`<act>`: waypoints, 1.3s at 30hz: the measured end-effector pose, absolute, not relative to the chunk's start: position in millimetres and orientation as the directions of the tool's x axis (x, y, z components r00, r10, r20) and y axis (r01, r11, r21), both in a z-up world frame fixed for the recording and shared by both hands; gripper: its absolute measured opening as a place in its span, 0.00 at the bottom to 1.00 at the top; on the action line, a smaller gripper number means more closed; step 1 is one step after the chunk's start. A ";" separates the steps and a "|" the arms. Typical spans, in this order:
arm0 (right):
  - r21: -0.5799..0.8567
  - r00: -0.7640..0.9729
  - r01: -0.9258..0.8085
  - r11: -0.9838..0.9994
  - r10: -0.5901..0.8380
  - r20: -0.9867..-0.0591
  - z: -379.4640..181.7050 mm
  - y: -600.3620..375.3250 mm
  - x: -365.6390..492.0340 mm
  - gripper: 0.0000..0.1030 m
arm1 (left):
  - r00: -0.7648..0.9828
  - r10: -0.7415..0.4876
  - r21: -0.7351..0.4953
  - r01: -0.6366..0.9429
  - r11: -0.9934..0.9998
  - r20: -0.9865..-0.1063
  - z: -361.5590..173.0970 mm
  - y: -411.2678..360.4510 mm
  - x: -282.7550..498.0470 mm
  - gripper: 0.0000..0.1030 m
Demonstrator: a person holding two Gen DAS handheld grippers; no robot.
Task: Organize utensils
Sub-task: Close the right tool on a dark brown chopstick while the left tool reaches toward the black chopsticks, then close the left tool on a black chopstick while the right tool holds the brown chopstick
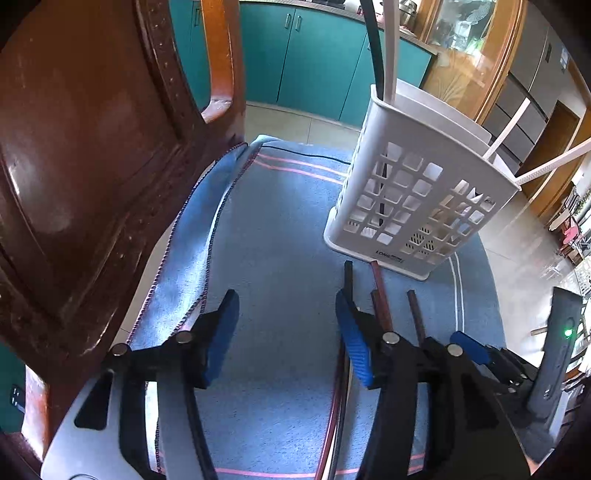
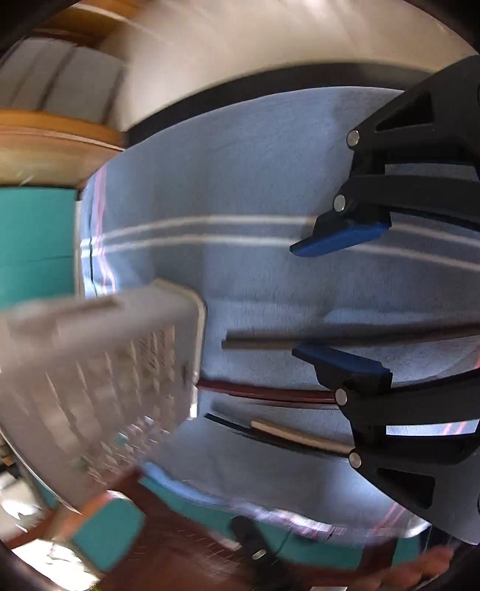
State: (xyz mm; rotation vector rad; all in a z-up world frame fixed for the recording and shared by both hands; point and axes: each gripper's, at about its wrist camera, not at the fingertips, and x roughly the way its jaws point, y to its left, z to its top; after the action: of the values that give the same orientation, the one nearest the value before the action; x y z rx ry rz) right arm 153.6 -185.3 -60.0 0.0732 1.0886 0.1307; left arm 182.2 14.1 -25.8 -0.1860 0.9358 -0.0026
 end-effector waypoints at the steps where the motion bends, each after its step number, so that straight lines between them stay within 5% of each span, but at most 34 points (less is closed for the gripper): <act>1: 0.103 0.464 -0.075 0.992 0.126 -0.877 -60.4 -180.7 153.7 0.48 | 0.594 -0.080 -0.155 -0.077 0.985 -0.800 -25.5 15.0 182.3 0.55; 6: 0.029 0.488 -0.090 0.996 0.069 -0.870 -63.6 -169.8 153.1 0.45 | 0.576 -0.067 -0.138 -0.081 0.987 -0.815 -29.9 20.4 178.9 0.56; 10: 0.047 0.494 -0.096 0.994 0.089 -0.865 -62.9 -168.6 147.8 0.16 | 0.574 -0.064 -0.135 -0.082 0.987 -0.817 -32.4 24.2 175.4 0.57; 13: 0.081 0.489 -0.083 0.993 0.111 -0.865 -62.6 -174.2 147.5 0.07 | 0.572 -0.063 -0.134 -0.082 0.988 -0.818 -32.1 24.8 174.9 0.58; 39: 0.224 0.539 -0.009 0.974 0.194 -0.820 -37.5 -212.4 143.0 0.07 | 0.499 -0.081 -0.110 -0.029 0.993 -0.863 -59.3 -3.8 185.4 0.67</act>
State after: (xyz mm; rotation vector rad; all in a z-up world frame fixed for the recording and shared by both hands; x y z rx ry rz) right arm 143.0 -212.4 -37.5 0.2028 0.9966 0.1212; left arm 185.4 -3.8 -59.3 -0.1155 1.0486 -0.0313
